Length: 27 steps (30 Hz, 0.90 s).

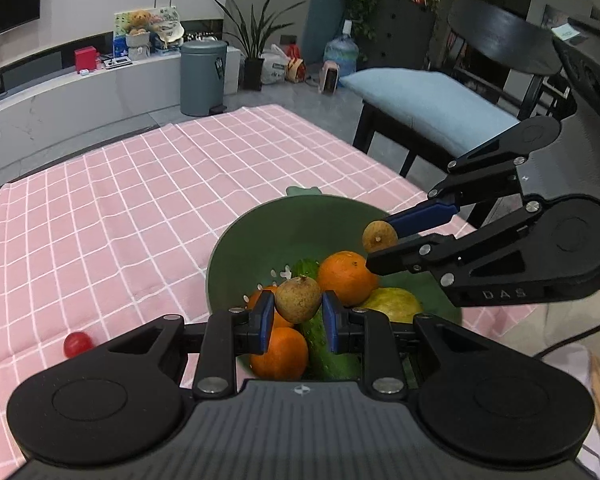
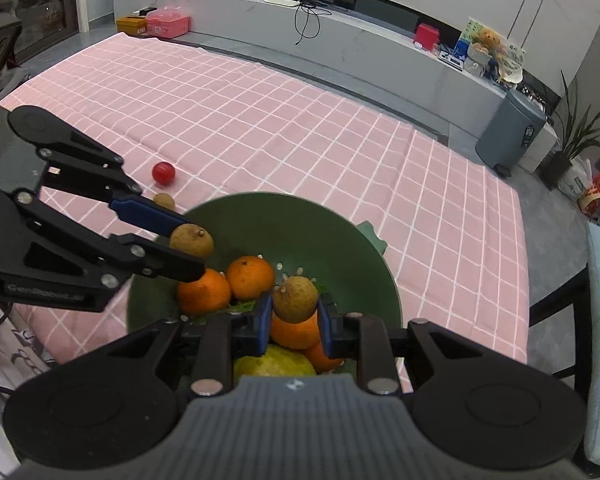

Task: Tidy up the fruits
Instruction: 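Carry both kiwis over the colander and open both tools to drop them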

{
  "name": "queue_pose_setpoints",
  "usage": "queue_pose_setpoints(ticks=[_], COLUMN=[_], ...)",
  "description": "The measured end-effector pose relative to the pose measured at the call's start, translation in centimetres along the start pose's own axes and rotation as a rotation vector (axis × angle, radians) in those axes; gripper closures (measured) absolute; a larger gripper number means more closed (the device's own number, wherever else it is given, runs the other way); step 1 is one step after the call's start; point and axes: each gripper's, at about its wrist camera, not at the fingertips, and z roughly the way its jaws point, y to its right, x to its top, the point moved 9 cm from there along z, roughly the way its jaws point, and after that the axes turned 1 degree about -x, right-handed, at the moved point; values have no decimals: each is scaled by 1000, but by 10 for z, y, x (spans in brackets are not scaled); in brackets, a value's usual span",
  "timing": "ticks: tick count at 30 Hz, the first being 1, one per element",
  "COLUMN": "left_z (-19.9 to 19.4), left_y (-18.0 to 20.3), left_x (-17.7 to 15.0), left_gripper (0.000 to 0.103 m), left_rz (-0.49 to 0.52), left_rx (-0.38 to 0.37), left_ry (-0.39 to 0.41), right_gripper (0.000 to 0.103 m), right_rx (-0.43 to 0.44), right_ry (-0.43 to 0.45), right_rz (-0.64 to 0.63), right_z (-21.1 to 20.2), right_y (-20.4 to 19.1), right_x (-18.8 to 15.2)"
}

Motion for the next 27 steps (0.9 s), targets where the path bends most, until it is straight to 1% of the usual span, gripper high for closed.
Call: queue_pose_setpoints(ticks=[4,8,12,16,22,27], left_z=[17,31,43,50,63,62], left_y=[-4,-8,-11,-9,-11,-10], left_x=[3,5,6,7,7,6], left_gripper=[75,75,75,75,74,74], left_rz=[22,30,38,73,75,95], left_rx=[2,-4,-4,-1,-8,-18], left_ry=[-15,-30,-46,-48,-73,-62], right_gripper=[83,83,83,83,83,83], right_rx=[-1,11,16,37,54,61], right_ry=[9,14,3,-20,-36,-43], right_rz=[3,48,74,99,110,118], right_z=[17,29,45,61,71,73], right_y=[8,22,33,39,39,40], right_x=[2,8,13,12,8,6])
